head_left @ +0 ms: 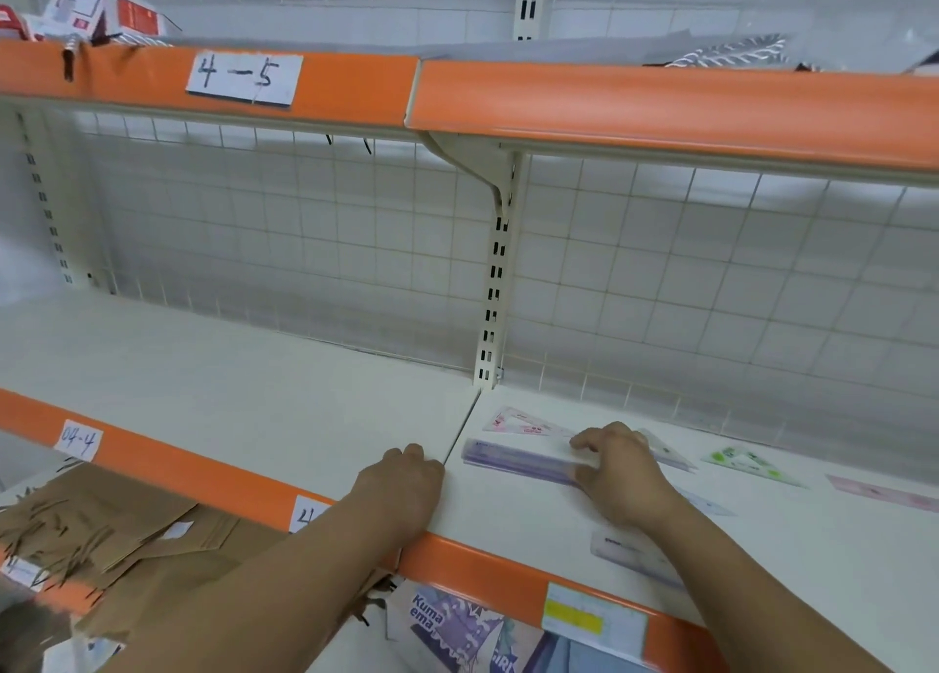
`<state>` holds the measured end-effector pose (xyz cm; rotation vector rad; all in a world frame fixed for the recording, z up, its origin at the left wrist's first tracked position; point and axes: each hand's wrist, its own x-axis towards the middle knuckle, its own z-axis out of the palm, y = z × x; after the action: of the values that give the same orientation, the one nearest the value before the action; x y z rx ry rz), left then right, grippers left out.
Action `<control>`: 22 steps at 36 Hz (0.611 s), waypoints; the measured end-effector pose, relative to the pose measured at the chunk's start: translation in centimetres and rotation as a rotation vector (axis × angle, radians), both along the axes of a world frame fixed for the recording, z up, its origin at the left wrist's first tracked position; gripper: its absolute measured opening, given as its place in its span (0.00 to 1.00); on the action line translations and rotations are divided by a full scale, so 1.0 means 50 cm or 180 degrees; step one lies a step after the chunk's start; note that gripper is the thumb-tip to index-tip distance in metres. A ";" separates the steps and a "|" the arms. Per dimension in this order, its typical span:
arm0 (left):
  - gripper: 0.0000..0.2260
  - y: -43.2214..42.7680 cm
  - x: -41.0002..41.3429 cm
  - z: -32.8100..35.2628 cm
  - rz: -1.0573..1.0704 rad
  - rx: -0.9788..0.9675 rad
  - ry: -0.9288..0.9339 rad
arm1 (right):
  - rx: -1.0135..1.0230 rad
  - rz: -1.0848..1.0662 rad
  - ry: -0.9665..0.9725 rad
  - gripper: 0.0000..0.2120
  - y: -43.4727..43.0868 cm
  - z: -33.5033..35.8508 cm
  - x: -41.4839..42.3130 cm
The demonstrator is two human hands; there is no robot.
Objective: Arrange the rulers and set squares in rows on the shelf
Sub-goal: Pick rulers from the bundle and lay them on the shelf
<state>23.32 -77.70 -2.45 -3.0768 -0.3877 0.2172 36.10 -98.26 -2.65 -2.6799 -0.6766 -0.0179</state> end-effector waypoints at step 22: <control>0.19 -0.092 0.028 -0.007 -0.0372 -0.0326 0.0059 | -0.1217 -0.0160 0.0816 0.13 -0.176 0.029 -0.071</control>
<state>24.74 -82.28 -2.83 -3.1820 -0.2012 0.2694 32.52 -107.04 -1.22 -2.9834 -0.5775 0.4790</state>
